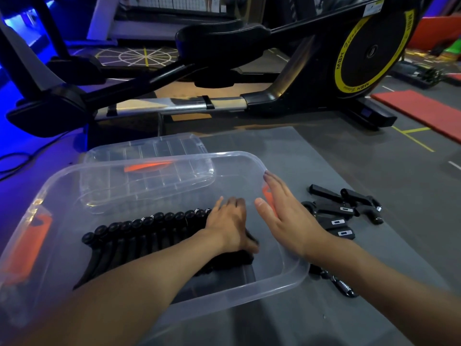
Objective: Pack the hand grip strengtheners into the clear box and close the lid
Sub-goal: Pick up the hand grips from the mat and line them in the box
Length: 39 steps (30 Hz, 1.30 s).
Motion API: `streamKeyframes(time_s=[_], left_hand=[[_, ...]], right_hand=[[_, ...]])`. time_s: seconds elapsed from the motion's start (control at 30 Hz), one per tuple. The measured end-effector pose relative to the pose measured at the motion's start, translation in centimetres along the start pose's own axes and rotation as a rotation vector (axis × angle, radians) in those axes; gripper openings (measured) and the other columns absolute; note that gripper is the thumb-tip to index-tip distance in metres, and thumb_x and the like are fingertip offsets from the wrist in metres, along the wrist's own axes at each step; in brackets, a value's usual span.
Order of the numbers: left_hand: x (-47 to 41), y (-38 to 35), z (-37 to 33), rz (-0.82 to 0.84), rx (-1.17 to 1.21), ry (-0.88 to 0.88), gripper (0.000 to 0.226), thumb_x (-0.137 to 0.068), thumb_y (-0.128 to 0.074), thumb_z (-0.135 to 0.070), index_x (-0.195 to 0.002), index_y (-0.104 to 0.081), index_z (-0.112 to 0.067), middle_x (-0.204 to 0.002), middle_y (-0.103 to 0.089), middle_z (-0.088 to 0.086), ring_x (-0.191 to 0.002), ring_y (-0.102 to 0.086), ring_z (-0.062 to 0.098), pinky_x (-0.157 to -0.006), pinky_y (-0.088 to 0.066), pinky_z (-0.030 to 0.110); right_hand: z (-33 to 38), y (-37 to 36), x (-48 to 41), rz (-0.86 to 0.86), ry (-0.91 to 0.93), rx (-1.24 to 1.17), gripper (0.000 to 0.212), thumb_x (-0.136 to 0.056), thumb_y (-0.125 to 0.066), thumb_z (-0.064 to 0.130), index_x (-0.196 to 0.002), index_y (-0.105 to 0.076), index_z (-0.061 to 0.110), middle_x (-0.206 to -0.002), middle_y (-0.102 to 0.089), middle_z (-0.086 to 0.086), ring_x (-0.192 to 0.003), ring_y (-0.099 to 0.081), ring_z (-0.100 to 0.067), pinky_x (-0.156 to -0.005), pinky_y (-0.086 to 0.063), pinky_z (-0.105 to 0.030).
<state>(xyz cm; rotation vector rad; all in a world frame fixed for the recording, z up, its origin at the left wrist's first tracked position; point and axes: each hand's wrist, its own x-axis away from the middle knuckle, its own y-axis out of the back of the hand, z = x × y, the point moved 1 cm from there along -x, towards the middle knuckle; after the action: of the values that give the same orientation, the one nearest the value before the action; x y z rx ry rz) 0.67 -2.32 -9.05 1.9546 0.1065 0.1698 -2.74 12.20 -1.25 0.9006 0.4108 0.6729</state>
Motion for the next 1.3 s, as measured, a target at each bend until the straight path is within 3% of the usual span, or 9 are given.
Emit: streamKeyframes(time_s=[0.17,0.33,0.47,0.97,1.07,1.2,1.3], left_hand=[[1.0,-0.2,2.0,0.004,-0.092,-0.002,0.108,-0.05,-0.068,-0.081,-0.129,-0.038,-0.013,-0.129,-0.051,-0.001,-0.128,-0.044,0.019,-0.121,-0.01,0.043],[1.3,0.0,2.2,0.043,-0.165,0.019,0.129,-0.05,-0.055,-0.09,-0.146,-0.026,-0.009,-0.146,-0.04,0.004,-0.141,-0.03,0.02,-0.121,-0.004,0.049],[1.5,0.2,3.1,0.057,-0.146,0.055,0.119,-0.047,-0.048,-0.096,-0.14,-0.036,-0.021,-0.139,-0.046,-0.004,-0.136,-0.035,0.018,-0.119,-0.007,0.052],[1.5,0.3,3.3,0.048,-0.142,0.042,0.11,-0.044,-0.051,-0.095,-0.126,-0.044,-0.023,-0.126,-0.054,-0.007,-0.122,-0.047,0.017,-0.111,-0.028,0.037],[1.6,0.8,3.3,0.069,-0.113,0.041,0.117,-0.046,-0.057,-0.093,-0.136,-0.04,-0.02,-0.135,-0.05,-0.004,-0.127,-0.045,0.019,-0.113,-0.03,0.037],[2.1,2.2,3.6,0.111,-0.063,0.07,0.131,-0.053,-0.068,-0.083,-0.152,-0.019,-0.013,-0.155,-0.031,0.002,-0.141,-0.031,0.025,-0.118,-0.024,0.039],[2.3,2.6,4.6,0.088,-0.081,0.069,0.126,-0.053,-0.063,-0.086,-0.15,-0.023,-0.016,-0.152,-0.036,-0.001,-0.14,-0.033,0.021,-0.118,-0.021,0.04]], right_hand=[[-0.3,-0.2,-0.2,0.003,-0.004,-0.058,0.065,-0.1,-0.036,0.044,-0.155,-0.012,0.019,-0.162,-0.008,0.012,-0.14,-0.015,0.007,-0.109,-0.013,-0.012],[-0.5,-0.2,-0.2,0.01,0.002,-0.081,0.066,-0.1,-0.035,0.045,-0.155,-0.011,0.019,-0.162,-0.007,0.011,-0.145,-0.015,-0.001,-0.119,-0.021,-0.028],[-0.4,-0.2,-0.2,0.005,0.002,-0.085,0.065,-0.1,-0.035,0.044,-0.155,-0.012,0.018,-0.162,-0.008,0.011,-0.147,-0.014,-0.003,-0.12,-0.021,-0.033],[-0.5,-0.3,-0.2,0.005,0.005,-0.078,0.066,-0.1,-0.035,0.045,-0.155,-0.01,0.019,-0.162,-0.008,0.009,-0.147,-0.017,-0.006,-0.119,-0.024,-0.037],[-0.5,-0.3,-0.2,0.002,0.008,-0.093,0.066,-0.1,-0.036,0.045,-0.155,-0.011,0.018,-0.162,-0.008,0.008,-0.147,-0.017,-0.007,-0.119,-0.024,-0.037],[-0.4,-0.2,-0.3,-0.009,0.006,-0.071,0.066,-0.1,-0.037,0.044,-0.155,-0.011,0.017,-0.162,-0.009,0.008,-0.147,-0.015,-0.006,-0.12,-0.021,-0.033],[-0.4,-0.3,-0.3,-0.01,0.006,-0.087,0.066,-0.1,-0.037,0.044,-0.155,-0.011,0.017,-0.162,-0.009,0.007,-0.147,-0.015,-0.007,-0.12,-0.02,-0.034]])
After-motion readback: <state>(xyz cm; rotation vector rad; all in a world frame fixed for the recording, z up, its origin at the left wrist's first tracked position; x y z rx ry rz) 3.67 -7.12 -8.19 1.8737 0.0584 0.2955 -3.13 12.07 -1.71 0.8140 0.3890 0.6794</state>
